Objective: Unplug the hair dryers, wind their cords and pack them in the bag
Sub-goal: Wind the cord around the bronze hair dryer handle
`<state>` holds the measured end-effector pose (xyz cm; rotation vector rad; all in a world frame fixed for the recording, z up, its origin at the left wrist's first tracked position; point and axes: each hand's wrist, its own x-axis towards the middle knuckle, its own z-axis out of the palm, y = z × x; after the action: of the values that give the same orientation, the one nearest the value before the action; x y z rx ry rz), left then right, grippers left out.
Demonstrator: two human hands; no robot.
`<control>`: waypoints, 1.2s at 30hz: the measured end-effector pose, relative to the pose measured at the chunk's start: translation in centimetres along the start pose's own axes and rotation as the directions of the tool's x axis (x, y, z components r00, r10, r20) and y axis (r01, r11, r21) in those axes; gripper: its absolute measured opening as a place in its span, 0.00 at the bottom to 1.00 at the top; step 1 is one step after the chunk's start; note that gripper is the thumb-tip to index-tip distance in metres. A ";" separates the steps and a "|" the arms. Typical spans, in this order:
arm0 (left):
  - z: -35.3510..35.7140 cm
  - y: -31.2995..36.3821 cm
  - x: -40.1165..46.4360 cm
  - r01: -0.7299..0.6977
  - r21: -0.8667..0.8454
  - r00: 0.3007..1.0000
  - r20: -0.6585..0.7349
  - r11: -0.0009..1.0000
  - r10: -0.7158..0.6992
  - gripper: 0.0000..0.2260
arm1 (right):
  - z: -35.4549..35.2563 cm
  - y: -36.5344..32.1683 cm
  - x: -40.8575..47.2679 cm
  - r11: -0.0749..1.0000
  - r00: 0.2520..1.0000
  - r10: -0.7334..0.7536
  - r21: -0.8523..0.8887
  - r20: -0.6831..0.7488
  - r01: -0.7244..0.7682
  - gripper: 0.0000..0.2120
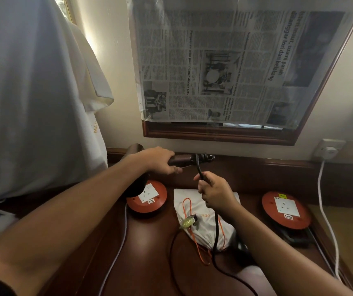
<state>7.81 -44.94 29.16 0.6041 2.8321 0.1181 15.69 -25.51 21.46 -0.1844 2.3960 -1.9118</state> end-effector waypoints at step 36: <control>-0.4 1.0 -2.2 -0.208 0.105 0.978 0.033 0.972 0.206 0.19 | -6.8 -6.6 7.3 0.576 0.988 -0.109 -0.804 0.107 0.150 0.23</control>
<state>10.01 -44.93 30.14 0.9188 2.7606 -0.0053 7.92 -21.41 29.57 -0.4480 3.0932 -0.6336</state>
